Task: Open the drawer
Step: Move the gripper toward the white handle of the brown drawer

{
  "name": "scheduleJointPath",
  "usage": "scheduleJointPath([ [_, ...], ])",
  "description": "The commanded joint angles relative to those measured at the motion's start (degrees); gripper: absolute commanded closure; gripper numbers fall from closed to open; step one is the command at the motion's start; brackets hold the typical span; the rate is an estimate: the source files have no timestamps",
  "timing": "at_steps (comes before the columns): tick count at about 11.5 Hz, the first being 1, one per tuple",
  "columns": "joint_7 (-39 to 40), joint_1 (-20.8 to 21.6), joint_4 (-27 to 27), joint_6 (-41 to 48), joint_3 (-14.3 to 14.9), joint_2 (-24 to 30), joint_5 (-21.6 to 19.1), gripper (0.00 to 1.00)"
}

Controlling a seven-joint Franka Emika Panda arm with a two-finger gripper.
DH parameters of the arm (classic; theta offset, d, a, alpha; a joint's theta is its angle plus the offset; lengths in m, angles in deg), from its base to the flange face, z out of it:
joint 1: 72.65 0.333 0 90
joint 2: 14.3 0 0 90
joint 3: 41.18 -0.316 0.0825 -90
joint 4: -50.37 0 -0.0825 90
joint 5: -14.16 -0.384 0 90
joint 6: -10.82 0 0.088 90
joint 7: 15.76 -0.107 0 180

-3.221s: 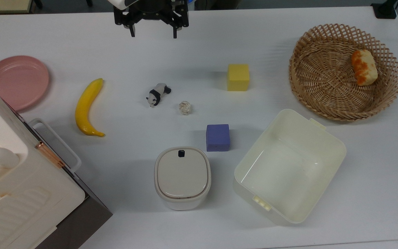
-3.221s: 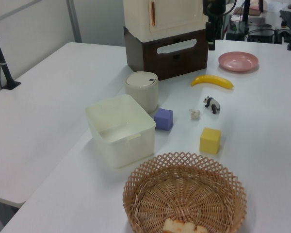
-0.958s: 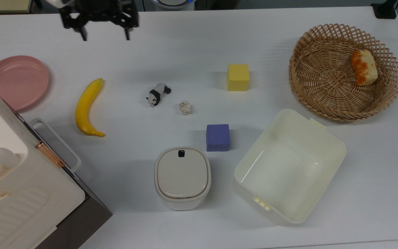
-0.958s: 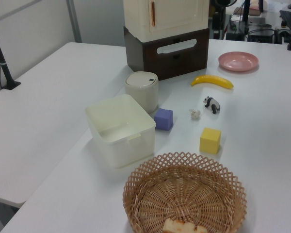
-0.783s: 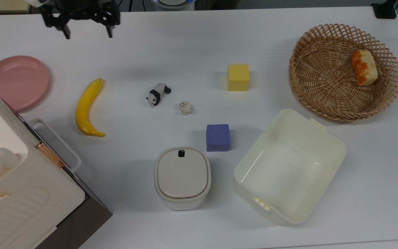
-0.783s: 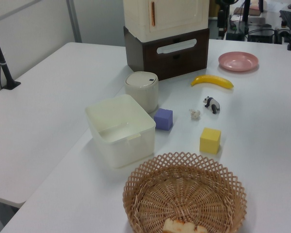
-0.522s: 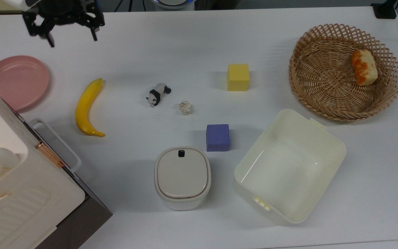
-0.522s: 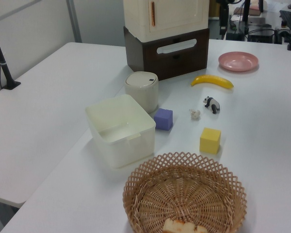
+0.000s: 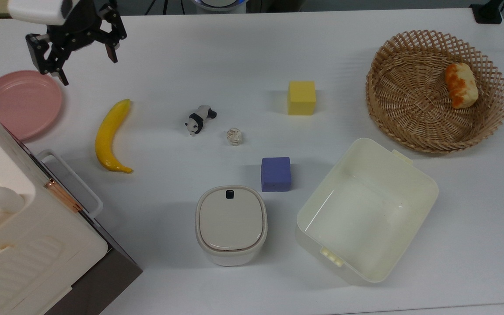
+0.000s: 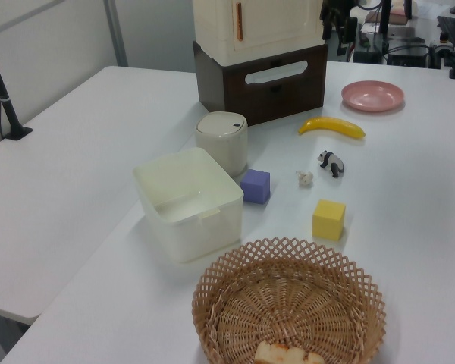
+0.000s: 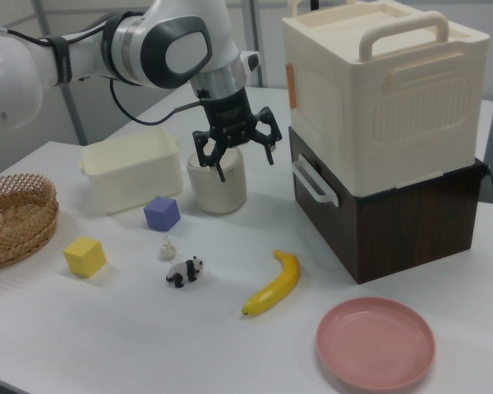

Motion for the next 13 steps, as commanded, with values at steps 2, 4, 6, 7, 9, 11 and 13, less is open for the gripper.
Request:
scheduleJointPath([
  [2, 2.62, 1.37, -0.80, -1.88, -0.09, -0.39, 1.80, 0.00],
  [4, 2.19, 1.45, -1.06, -7.22, -0.09, -1.52, 1.89, 0.00],
  [6, 2.01, 1.63, -1.33, -11.09, -0.01, -4.24, 1.98, 0.00],
  [7, 1.22, 1.72, -1.33, -13.29, -0.01, -5.82, 2.50, 0.00],
  [9, -3.59, 3.21, -2.90, -18.46, -0.01, -7.68, 5.74, 0.00],
  [11, -8.42, 3.56, -5.88, -25.57, -0.01, -8.03, 8.46, 0.00],
  [13, -15.10, 4.09, -7.21, -30.87, -0.01, -8.65, 11.37, 0.00],
])
